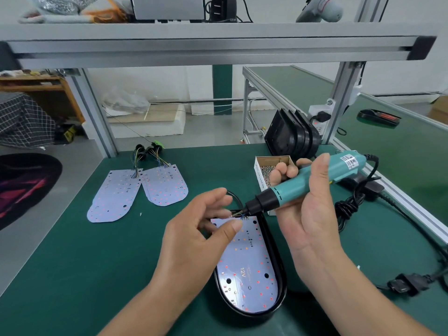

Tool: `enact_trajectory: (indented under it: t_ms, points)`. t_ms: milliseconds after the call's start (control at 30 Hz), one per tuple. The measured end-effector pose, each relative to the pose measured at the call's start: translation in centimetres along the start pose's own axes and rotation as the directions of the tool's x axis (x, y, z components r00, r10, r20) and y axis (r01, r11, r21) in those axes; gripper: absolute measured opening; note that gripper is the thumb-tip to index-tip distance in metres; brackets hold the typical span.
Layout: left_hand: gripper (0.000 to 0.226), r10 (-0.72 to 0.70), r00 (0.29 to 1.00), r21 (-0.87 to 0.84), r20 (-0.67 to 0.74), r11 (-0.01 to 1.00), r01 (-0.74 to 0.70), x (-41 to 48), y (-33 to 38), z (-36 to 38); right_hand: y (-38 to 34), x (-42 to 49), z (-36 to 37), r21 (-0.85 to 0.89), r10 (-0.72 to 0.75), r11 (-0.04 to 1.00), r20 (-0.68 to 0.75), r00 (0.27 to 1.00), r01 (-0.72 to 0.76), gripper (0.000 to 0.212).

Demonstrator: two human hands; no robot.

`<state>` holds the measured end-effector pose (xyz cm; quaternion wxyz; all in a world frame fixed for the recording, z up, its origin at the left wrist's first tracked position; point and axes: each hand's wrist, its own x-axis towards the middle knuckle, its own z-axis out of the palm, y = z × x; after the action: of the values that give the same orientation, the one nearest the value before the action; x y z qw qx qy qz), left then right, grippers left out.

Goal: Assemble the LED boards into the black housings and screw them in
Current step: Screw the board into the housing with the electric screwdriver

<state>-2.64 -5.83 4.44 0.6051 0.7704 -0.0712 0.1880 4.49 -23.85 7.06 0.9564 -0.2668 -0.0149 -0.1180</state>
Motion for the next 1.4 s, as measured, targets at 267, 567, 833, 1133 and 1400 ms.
enact_trajectory:
  t_ms: [267, 567, 833, 1133, 1400]
  points:
    - [0.073, -0.391, 0.920, 0.422, 0.036, 0.840, 0.341, 2.1, -1.5, -1.3, -1.9, 1.9, -1.0, -0.079, -0.086, 0.994, -0.062, 0.994, 0.081, 0.031]
    - [0.058, -0.506, 0.836, 0.532, 0.212, 0.777, 0.336, 3.4, -1.8, -1.2, -2.3, 3.0, -2.1, -0.242, -0.112, 0.966, -0.067, 0.991, 0.093, 0.027]
    - [0.045, -0.566, 0.786, 0.318, 0.247, 0.814, 0.487, 3.9, -1.9, -0.8, -2.0, 3.2, -2.2, -0.330, -0.128, 0.935, 0.029, 0.991, 0.130, 0.018]
    - [0.039, -0.547, 0.795, 0.289, 0.264, 0.831, 0.476, 3.9, -2.6, -0.7, -1.1, 3.1, -2.3, -0.341, -0.089, 0.933, 0.088, 0.992, 0.114, 0.017]
    - [0.045, -0.540, 0.794, 0.250, 0.279, 0.839, 0.483, 3.9, -2.7, -0.7, -0.3, 2.9, -2.1, -0.383, -0.069, 0.917, 0.127, 0.989, 0.113, 0.015]
